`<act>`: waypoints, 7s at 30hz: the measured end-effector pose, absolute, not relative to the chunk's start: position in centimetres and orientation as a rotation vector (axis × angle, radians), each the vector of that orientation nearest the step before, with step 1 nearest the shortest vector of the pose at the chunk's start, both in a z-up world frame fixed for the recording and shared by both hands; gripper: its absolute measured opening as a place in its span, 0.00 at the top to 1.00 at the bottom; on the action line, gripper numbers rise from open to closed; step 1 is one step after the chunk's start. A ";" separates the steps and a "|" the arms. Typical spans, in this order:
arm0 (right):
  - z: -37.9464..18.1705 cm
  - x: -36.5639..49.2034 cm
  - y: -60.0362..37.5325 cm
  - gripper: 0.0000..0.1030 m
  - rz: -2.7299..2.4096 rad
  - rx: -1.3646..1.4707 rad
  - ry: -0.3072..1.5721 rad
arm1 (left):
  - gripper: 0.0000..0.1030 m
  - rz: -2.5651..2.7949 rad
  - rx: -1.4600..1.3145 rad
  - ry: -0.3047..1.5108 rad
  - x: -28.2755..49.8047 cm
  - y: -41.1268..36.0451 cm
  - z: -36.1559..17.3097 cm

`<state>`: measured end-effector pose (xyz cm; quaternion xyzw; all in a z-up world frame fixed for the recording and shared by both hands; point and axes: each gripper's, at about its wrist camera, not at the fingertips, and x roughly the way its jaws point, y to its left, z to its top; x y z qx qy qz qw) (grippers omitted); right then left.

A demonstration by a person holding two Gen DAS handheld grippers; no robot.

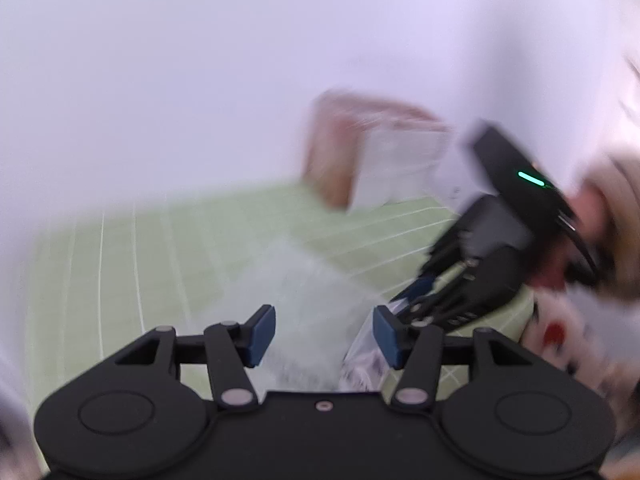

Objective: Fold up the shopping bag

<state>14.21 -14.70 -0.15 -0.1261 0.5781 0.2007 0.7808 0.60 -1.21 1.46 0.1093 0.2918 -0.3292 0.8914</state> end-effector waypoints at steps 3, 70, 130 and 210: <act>-0.1 14.1 -14.7 0.78 0.432 -0.265 1.248 | 0.64 -0.744 0.291 0.613 -0.2 -3.9 -0.7; 0.5 2.9 -13.6 0.68 0.437 -0.581 0.856 | 0.88 -0.637 0.111 0.871 5.8 -3.3 -4.9; -4.0 1.8 -7.8 0.77 0.778 -1.361 0.522 | 0.93 -0.699 -0.014 0.964 8.1 -1.7 -5.1; -0.6 16.1 -19.3 0.77 0.914 -0.049 1.313 | 0.63 -0.786 -0.113 1.106 7.7 -1.3 -4.1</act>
